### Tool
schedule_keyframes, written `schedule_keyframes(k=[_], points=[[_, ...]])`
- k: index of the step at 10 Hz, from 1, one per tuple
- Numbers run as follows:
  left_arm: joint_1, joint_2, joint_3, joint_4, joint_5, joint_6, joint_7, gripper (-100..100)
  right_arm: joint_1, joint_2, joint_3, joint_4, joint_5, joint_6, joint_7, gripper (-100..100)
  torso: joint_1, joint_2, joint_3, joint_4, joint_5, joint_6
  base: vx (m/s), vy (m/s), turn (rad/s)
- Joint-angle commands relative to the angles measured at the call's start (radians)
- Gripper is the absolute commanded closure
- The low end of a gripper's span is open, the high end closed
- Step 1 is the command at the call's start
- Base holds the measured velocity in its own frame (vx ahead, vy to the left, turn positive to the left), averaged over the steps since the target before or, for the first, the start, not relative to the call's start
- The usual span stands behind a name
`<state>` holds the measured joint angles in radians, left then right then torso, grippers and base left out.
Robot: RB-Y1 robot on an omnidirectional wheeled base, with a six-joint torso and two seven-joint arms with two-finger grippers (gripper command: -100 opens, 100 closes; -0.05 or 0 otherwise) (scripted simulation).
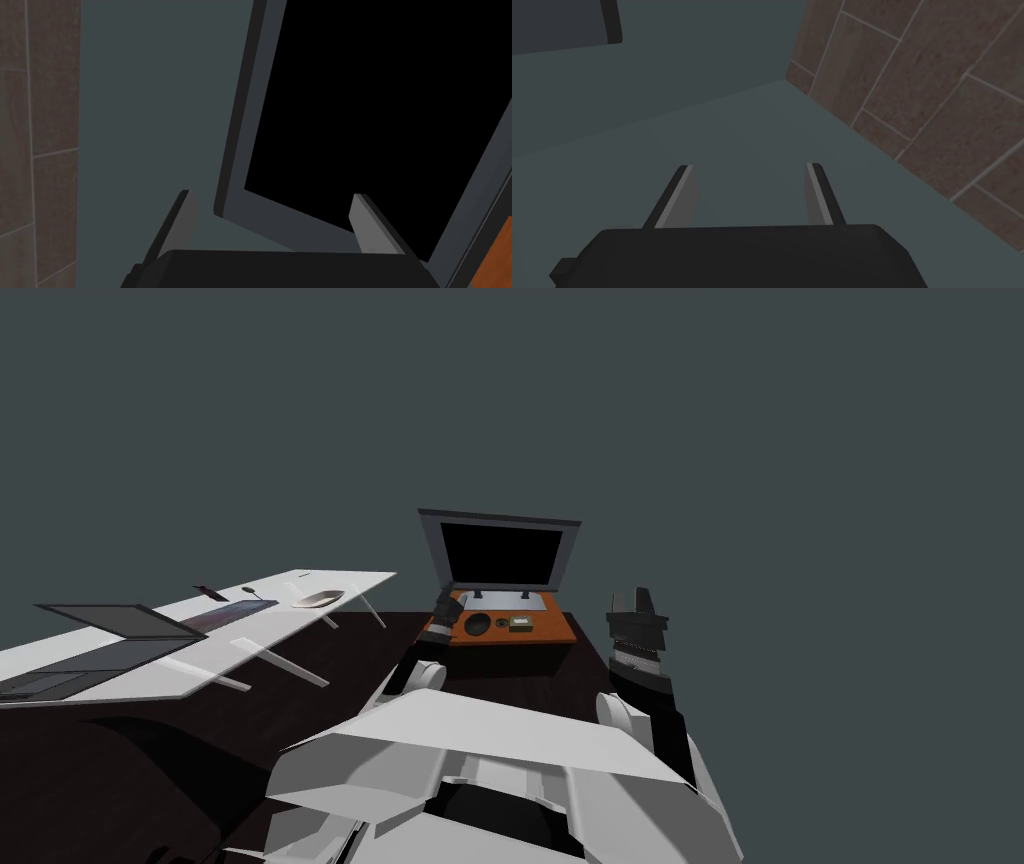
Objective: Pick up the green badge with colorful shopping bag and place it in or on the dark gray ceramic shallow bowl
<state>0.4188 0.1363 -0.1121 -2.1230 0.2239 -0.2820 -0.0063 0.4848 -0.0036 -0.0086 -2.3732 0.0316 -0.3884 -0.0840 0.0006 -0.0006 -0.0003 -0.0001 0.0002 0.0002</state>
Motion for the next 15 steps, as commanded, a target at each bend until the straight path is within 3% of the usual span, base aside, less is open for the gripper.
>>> schedule_keyframes(k=[1,3,6,9,10,13,14,15], points=[[-0.01,0.004,-0.006,0.006,0.009,0.028,0.003,-100,0.0,0.0,0.0,0.0,0.0,0.0,0.0,0,0.0,0.0,0.0,0.0,0.0,0.0,0.004,0.006,-0.059],[-0.063,0.039,-0.018,0.071,0.055,0.092,0.027,-100,0.0,0.0,0.0,0.0,0.0,0.0,0.0,0,0.0,0.0,0.0,0.0,0.0,0.0,0.01,0.006,-0.163],[-0.093,0.056,-0.024,0.133,0.08,0.126,0.04,-100,0.0,0.0,0.0,0.0,0.0,0.0,0.0,0,0.0,-0.001,0.0,0.0,0.0,0.0,0.009,0.01,-0.071],[-0.157,0.088,-0.035,0.211,0.131,0.202,0.066,-100,0.0,0.0,0.0,0.0,0.0,0.0,0.0,0,0.0,0.0,0.0,0.0,0.0,-0.001,0.011,0.009,-0.109],[-0.157,0.088,-0.035,0.232,0.131,0.202,0.066,-100,0.0,0.0,0.0,0.0,0.0,0.0,0.0,0,0.0,-0.001,0.0,0.0,0.0,0.0,0.009,0.009,-0.076],[-0.225,0.117,-0.043,0.329,0.184,0.284,0.093,-100,0.0,0.0,0.0,0.0,0.0,0.0,0.0,0,0.0,-0.001,0.0,0.0,0.0,-0.001,0.009,0.009,-0.112],[-0.225,0.117,-0.043,0.341,0.184,0.284,0.093,-100,0.0,0.0,0.0,0.0,0.0,0.0,0.0,0,0.0,0.0,0.0,0.0,0.0,0.0,0.007,0.013,-0.075],[-0.261,0.131,-0.047,0.376,0.211,0.328,0.107,-100,0.0,0.0,0.0,0.0,0.0,0.0,0.0,0,0.0,0.0,0.0,0.0,0.0,-0.001,0.01,0.012,-0.142]])
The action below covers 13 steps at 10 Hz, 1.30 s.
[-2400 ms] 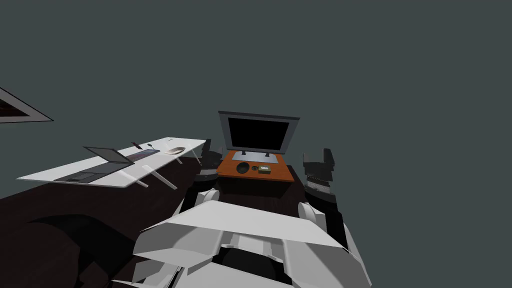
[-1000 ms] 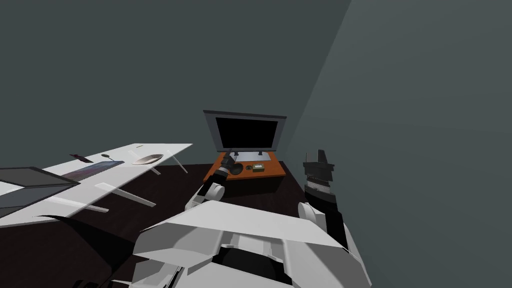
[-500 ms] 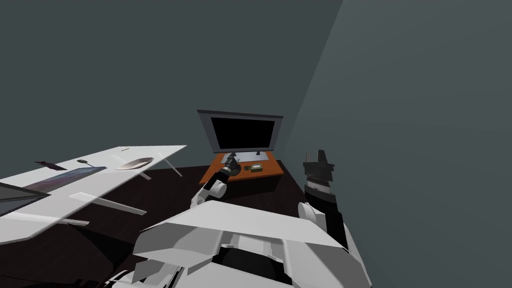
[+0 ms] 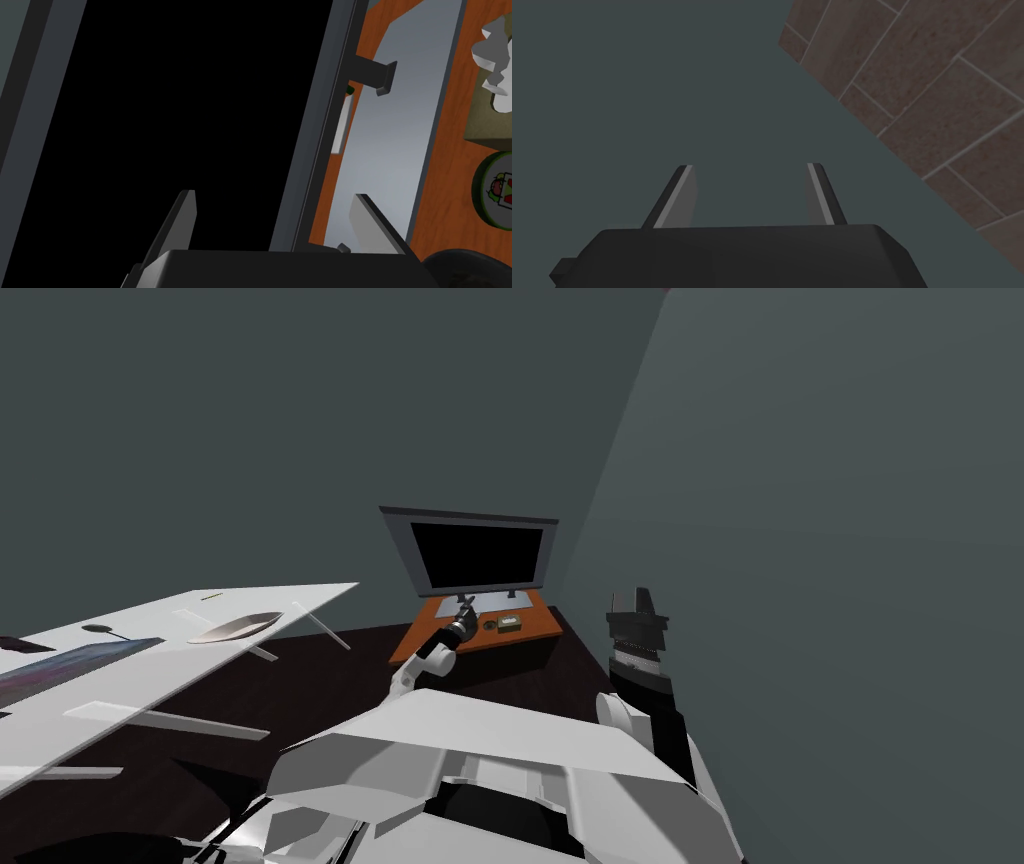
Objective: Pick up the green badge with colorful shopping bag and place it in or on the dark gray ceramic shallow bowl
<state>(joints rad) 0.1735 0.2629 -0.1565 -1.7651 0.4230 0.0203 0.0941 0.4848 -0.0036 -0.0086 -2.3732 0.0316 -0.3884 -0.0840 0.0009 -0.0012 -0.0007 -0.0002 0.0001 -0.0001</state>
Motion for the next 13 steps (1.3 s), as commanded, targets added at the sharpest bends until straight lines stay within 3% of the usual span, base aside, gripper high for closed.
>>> schedule_keyframes(k=[1,4,5,6,7,8,9,10,13], points=[[-0.016,0.004,-0.003,0.04,0.012,0.025,0.007,-100,0.0,0.0,0.0,0.0,0.0,0.0,0.0,0,0.0,0.0,0.0,0.0,0.0,0.0,0.008,0.013,-0.073],[-0.087,0.029,-0.009,0.123,0.066,0.112,0.035,-100,0.0,0.0,0.0,0.0,0.0,0.0,0.0,0,0.0,0.0,0.0,0.0,0.0,-0.001,0.005,0.01,-0.118],[-0.088,0.029,-0.009,0.161,0.066,0.116,0.035,-100,0.0,0.0,0.0,0.0,0.0,0.0,0.0,0,0.0,0.0,0.0,0.0,0.0,0.0,0.004,0.009,-0.083],[-0.088,0.029,-0.009,0.161,0.066,0.116,0.035,-100,0.0,0.0,0.0,0.0,0.0,0.0,0.0,0,0.0,0.001,0.0,0.0,0.0,-0.001,0.003,0.005,0.014],[-0.125,0.04,-0.011,0.204,0.093,0.163,0.049,-100,0.0,0.0,0.0,0.0,0.0,0.0,0.0,0,-0.001,0.001,0.0,0.0,0.0,-0.001,0.002,0.005,-0.136],[-0.125,0.04,-0.011,0.224,0.093,0.163,0.049,-100,0.0,0.0,0.0,0.0,0.0,0.0,0.0,0,-0.001,0.001,0.0,0.0,0.0,0.0,0.003,0.012,-0.093],[-0.162,0.051,-0.013,0.255,0.12,0.208,0.062,-100,0.0,0.0,0.0,0.0,0.0,0.0,0.0,0,0.0,0.001,0.0,0.0,0.0,-0.001,0.003,0.01,-0.153],[-0.162,0.051,-0.013,0.287,0.12,0.21,0.062,-100,0.0,0.0,0.0,0.0,0.0,0.0,0.0,0,0.0,0.0,0.0,0.0,0.0,0.0,0.002,0.012,-0.074],[-0.237,0.072,-0.014,0.38,0.173,0.3,0.089,-100,0.0,0.0,0.0,0.0,0.0,0.0,0.0,0,0.0,0.001,0.0,0.0,0.0,-0.001,0.003,0.012,-0.114]])
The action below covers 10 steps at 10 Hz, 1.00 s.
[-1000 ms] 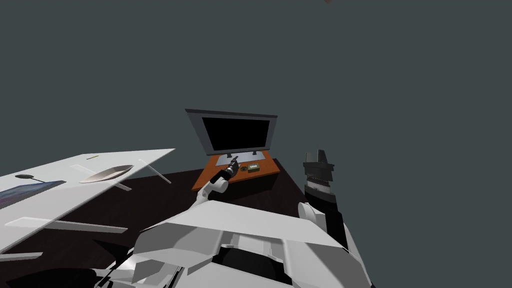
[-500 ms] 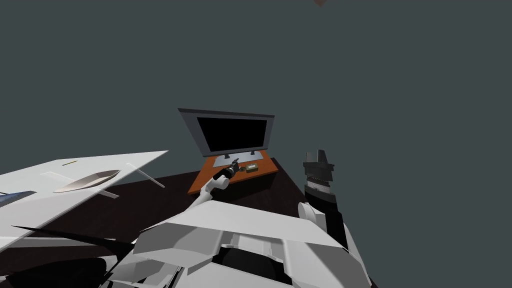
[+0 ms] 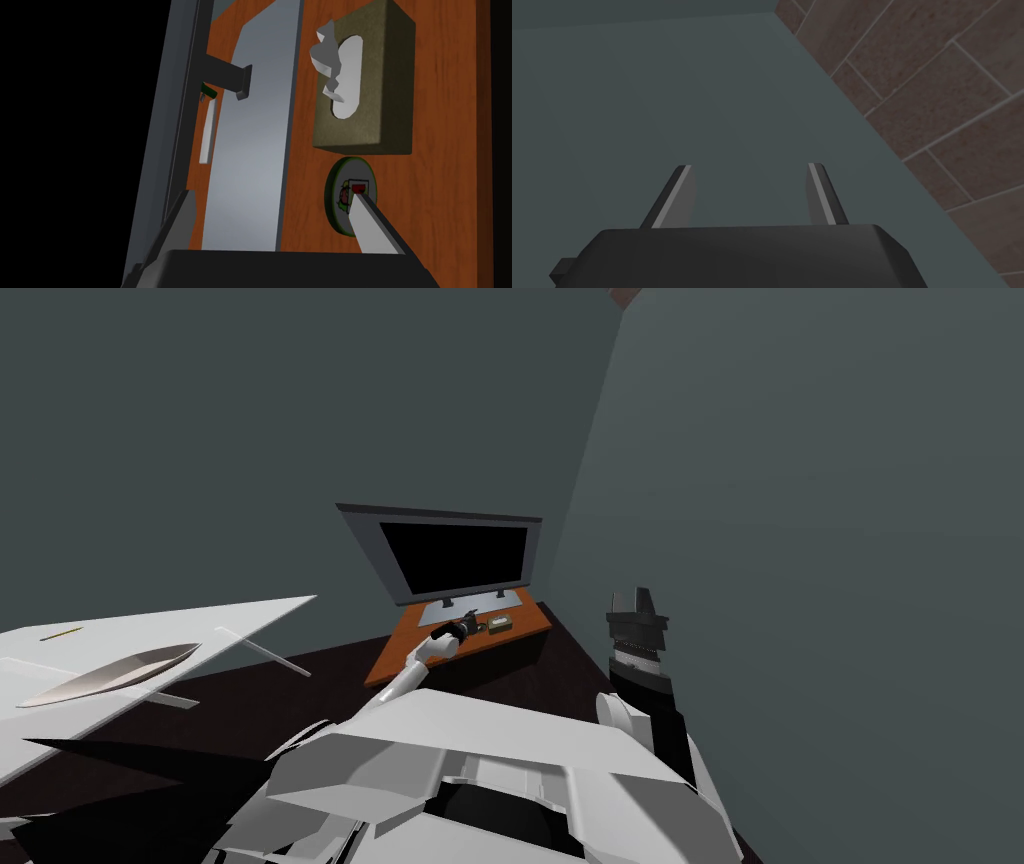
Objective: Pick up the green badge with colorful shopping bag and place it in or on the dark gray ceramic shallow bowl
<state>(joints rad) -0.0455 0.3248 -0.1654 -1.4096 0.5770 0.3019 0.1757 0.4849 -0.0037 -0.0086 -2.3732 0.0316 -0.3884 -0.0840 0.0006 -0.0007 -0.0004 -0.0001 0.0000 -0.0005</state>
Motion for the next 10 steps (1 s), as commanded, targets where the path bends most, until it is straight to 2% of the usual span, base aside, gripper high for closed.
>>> schedule_keyframes(k=[1,2,3,4,5,6,8,9,10], points=[[-0.018,0.01,-0.005,0.05,0.019,0.024,0.007,-100,0.0,0.0,0.0,0.0,0.0,0.0,0.0,0,0.0,0.0,0.0,0.0,0.0,0.0,0.003,0.01,-0.071],[-0.056,0.02,-0.005,0.094,0.044,0.059,0.02,-100,0.0,0.0,0.0,0.0,0.0,0.0,0.0,0,0.0,0.0,0.0,0.0,0.0,-0.001,0.005,0.014,-0.13],[-0.056,0.02,-0.005,0.125,0.044,0.072,0.02,-100,0.0,0.0,0.0,0.0,0.0,0.0,0.0,0,0.0,0.0,0.0,0.0,0.0,0.0,0.005,0.016,-0.077],[-0.093,0.029,-0.004,0.153,0.069,0.107,0.032,-100,0.0,0.0,0.0,0.0,0.0,0.0,0.0,0,0.0,0.0,0.0,0.0,0.0,-0.001,0.006,0.013,-0.123],[-0.093,0.029,-0.004,0.183,0.069,0.12,0.032,-100,0.0,0.0,0.0,0.0,0.0,0.0,0.0,0,0.0,0.0,0.0,0.0,0.0,0.0,0.006,0.014,-0.073],[-0.13,0.039,-0.002,0.215,0.093,0.156,0.044,-100,0.0,0.0,0.0,0.0,0.0,0.0,0.0,0,0.0,0.0,0.0,0.0,0.0,-0.001,0.009,0.013,-0.152],[-0.13,0.039,-0.002,0.252,0.093,0.167,0.044,-100,0.0,0.0,0.0,0.0,0.0,0.0,0.0,0,0.0,0.0,0.0,0.0,0.0,-0.001,0.008,0.013,-0.019],[-0.13,0.039,-0.002,0.252,0.093,0.167,0.044,-100,0.0,0.0,0.0,0.0,0.0,0.0,0.0,0,0.0,0.0,0.0,0.0,0.0,-0.001,0.001,0.001,0.014],[-0.167,0.048,0.0,0.287,0.116,0.213,0.055,-100,0.0,0.0,0.0,0.0,0.0,0.0,0.0,0,-0.001,0.0,0.0,0.0,0.0,-0.001,0.006,0.011,-0.111]])
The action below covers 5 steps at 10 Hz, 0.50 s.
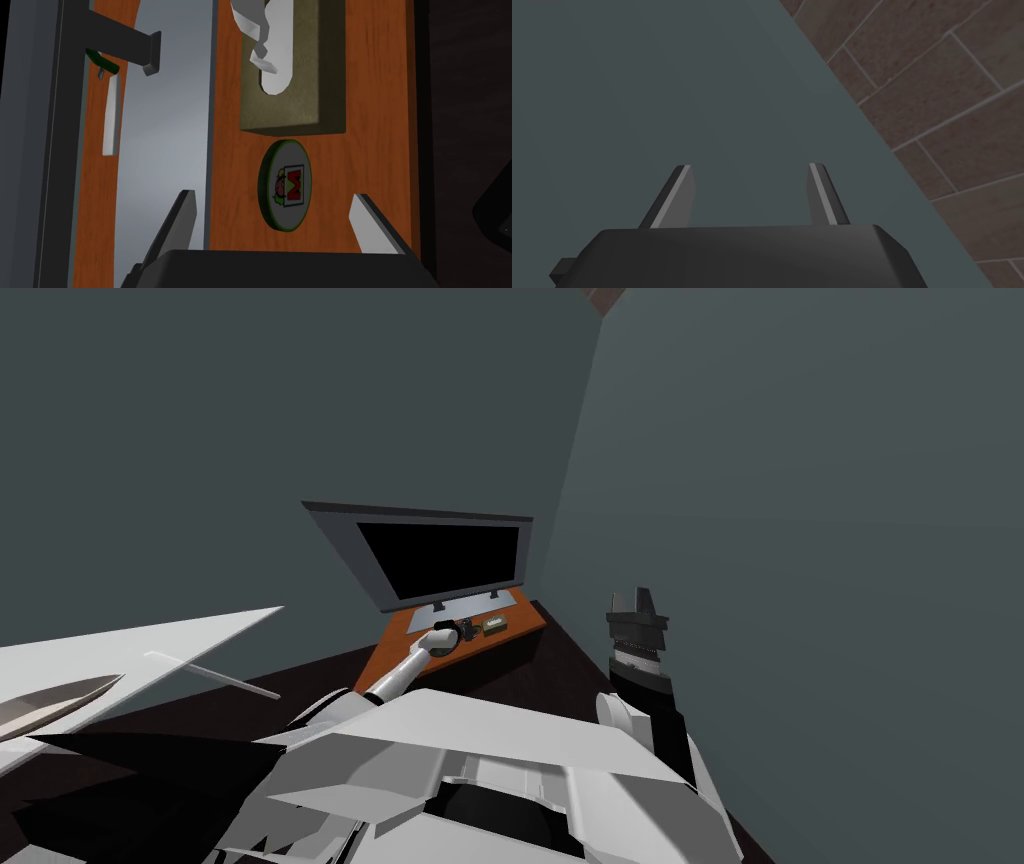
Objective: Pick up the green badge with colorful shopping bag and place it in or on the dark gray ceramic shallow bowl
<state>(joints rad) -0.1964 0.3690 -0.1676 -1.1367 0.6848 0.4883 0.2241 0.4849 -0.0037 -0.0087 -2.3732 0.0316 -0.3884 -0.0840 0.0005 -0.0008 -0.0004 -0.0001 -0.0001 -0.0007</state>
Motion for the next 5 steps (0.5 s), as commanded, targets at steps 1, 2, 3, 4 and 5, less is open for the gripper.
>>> schedule_keyframes(k=[1,2,3,4,5], points=[[-0.016,0.004,0.002,0.042,0.008,0.026,0.007,-100,0.0,0.0,0.0,0.0,0.0,0.0,0.0,0,0.0,0.0,0.0,0.0,0.0,0.0,0.011,0.016,-0.096],[-0.052,0.012,0.005,0.081,0.03,0.065,0.018,-100,0.0,0.0,0.0,0.0,0.0,0.0,0.0,0,0.0,0.0,0.0,0.0,0.0,-0.001,0.014,0.02,-0.118],[-0.052,0.012,0.005,0.104,0.03,0.071,0.018,-100,0.0,0.0,0.0,0.0,0.0,0.0,0.0,0,0.001,0.0,0.0,0.0,0.0,0.0,0.018,0.02,-0.062],[-0.087,0.021,0.008,0.14,0.051,0.112,0.028,-100,0.0,0.0,0.0,0.0,0.0,0.0,0.0,0,0.001,-0.001,0.0,0.0,0.0,-0.001,0.02,0.024,-0.115],[-0.087,0.021,0.008,0.164,0.051,0.115,0.028,-100,0.0,0.0,0.0,0.0,0.0,0.0,0.0,0,0.001,-0.001,-0.001,0.0,0.0,0.0,0.016,0.024,-0.065]])
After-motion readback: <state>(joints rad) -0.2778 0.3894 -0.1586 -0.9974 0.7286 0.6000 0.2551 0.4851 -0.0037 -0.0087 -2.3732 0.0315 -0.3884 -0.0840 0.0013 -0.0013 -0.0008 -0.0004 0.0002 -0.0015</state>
